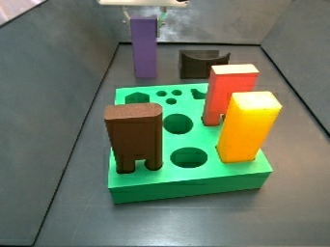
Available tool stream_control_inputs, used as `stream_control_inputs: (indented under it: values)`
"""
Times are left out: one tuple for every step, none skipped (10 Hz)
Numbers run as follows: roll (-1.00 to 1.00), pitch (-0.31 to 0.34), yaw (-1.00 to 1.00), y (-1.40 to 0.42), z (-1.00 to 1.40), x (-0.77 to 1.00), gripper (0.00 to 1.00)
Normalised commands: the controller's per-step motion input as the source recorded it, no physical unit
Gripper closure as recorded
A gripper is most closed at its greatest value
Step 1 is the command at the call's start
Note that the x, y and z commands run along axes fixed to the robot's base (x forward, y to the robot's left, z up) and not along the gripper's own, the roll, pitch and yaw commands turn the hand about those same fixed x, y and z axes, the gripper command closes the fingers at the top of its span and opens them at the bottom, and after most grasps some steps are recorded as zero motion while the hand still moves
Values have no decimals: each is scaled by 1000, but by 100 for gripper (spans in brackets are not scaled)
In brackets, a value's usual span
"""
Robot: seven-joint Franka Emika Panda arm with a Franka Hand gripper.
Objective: Pick up the arch object. Move up. Place the arch object on the fixture. Regrasp the arch object. Rotate the arch object. Move to above the board. Insert the arch object.
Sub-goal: Move to above the board.
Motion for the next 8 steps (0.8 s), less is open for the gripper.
stream_control_inputs:
  values:
    - [35, 237, 256, -7, 1000, 43, 100]
    - [16, 233, 189, -13, 1000, 42, 100]
    - [0, 198, 130, -12, 1000, 45, 100]
    - [-17, 147, 82, -14, 1000, 45, 100]
    - [-24, 127, 68, -15, 1000, 43, 100]
    - [-39, 99, 53, -18, 1000, 38, 100]
    - [-48, 85, 46, -19, 1000, 36, 100]
    - [-59, 76, 37, -16, 831, 28, 100]
